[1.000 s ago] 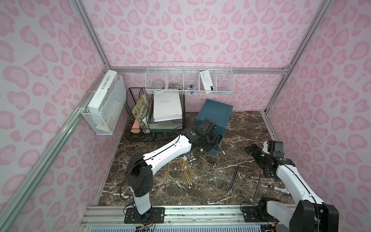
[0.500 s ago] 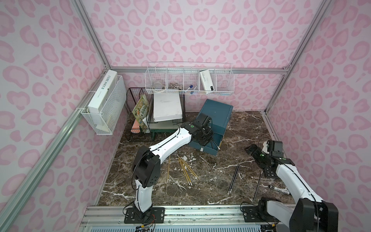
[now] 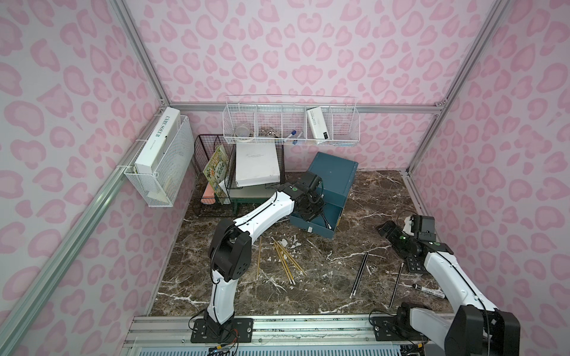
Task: Please place the pencils in the drawer according to their color
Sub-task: Place the pencil in the drawer.
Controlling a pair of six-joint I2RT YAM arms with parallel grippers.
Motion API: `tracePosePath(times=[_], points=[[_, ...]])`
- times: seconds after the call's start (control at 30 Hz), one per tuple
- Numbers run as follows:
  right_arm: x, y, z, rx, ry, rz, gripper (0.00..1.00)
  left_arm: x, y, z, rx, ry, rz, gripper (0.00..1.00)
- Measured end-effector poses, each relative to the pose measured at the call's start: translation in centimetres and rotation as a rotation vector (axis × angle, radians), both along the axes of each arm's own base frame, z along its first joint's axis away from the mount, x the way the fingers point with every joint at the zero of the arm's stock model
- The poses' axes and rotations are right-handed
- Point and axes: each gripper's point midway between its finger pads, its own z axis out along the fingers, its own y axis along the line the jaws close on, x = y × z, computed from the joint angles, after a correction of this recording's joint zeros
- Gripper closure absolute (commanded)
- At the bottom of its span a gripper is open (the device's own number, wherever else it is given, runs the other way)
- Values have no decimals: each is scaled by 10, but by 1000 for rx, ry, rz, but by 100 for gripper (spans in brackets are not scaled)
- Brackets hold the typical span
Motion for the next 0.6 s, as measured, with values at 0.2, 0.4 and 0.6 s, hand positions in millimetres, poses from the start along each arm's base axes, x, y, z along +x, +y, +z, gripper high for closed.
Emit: tracePosePath(times=[0.2,0.4,0.6], points=[[0,0,2,-1,-8,0,0,1,-1,8,3,-21,-23,30],[0,0,2,1,-8,1,0,1,-3,23,-1,-57,-52,25],[1,0,3,2,-10,1,0,0,-4,27,5,-72,-73,25]])
